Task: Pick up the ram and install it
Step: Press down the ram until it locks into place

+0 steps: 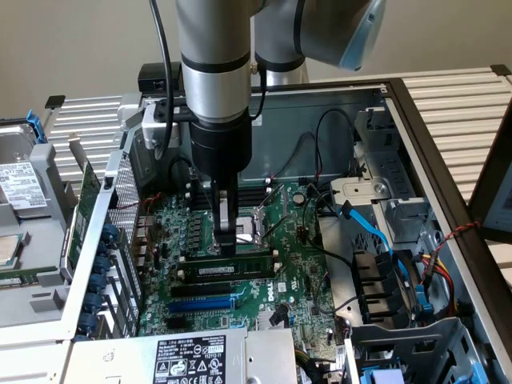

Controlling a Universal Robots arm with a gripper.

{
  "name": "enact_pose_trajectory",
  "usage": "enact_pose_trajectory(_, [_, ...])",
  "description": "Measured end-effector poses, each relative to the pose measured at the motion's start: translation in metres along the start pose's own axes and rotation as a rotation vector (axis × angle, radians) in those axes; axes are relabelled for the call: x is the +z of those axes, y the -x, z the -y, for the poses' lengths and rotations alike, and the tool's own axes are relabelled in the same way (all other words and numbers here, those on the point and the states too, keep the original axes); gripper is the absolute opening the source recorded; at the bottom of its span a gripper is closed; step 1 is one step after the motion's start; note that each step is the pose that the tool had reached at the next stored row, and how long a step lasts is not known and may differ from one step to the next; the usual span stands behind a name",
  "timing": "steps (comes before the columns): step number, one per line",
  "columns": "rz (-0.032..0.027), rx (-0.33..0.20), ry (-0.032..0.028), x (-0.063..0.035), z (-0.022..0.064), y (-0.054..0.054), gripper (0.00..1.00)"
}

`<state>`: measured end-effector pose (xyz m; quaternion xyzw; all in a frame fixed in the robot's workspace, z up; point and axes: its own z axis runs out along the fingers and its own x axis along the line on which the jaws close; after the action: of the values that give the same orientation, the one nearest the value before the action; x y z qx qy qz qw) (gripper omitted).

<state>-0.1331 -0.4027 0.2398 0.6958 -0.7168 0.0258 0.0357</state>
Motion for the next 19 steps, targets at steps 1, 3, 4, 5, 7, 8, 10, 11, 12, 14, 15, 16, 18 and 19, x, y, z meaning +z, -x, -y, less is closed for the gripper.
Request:
enact_pose_trajectory(1, [0.0000, 0.000, 0.0001, 0.0003, -0.0002, 0.0007, 0.11])
enact_pose_trajectory(3, [0.0002, 0.000, -0.0001, 0.0009, -0.0007, 0.0018, 0.11])
enact_pose_trajectory(4, [0.0001, 0.000, -0.0001, 0.0012, -0.0008, 0.0019, 0.11])
enact_pose_trajectory(5, [0.0003, 0.000, -0.0001, 0.0017, -0.0009, 0.0020, 0.11])
enact_pose_trajectory(7, [0.0006, 0.000, -0.0001, 0.0029, -0.0009, 0.0022, 0.11])
enact_pose_trajectory(8, [0.0009, 0.000, -0.0002, 0.0034, -0.0009, 0.0023, 0.11])
enact_pose_trajectory(10, [0.0015, 0.000, -0.0003, 0.0043, -0.0009, 0.0026, 0.11])
enact_pose_trajectory(11, [0.0017, 0.000, -0.0004, 0.0047, -0.0009, 0.0027, 0.11])
enact_pose_trajectory(12, [0.0019, 0.000, -0.0006, 0.0050, -0.0009, 0.0028, 0.11])
enact_pose_trajectory(14, [0.0022, 0.000, -0.0009, 0.0057, -0.0010, 0.0032, 0.11])
enact_pose_trajectory(15, [0.0023, 0.000, -0.0013, 0.0060, -0.0009, 0.0034, 0.11])
enact_pose_trajectory(16, [0.0024, 0.000, -0.0017, 0.0063, -0.0009, 0.0036, 0.11])
enact_pose_trajectory(18, [0.0024, 0.000, -0.0030, 0.0067, -0.0010, 0.0040, 0.11])
enact_pose_trajectory(19, [0.0022, 0.000, -0.0041, 0.0069, -0.0010, 0.0041, 0.11])
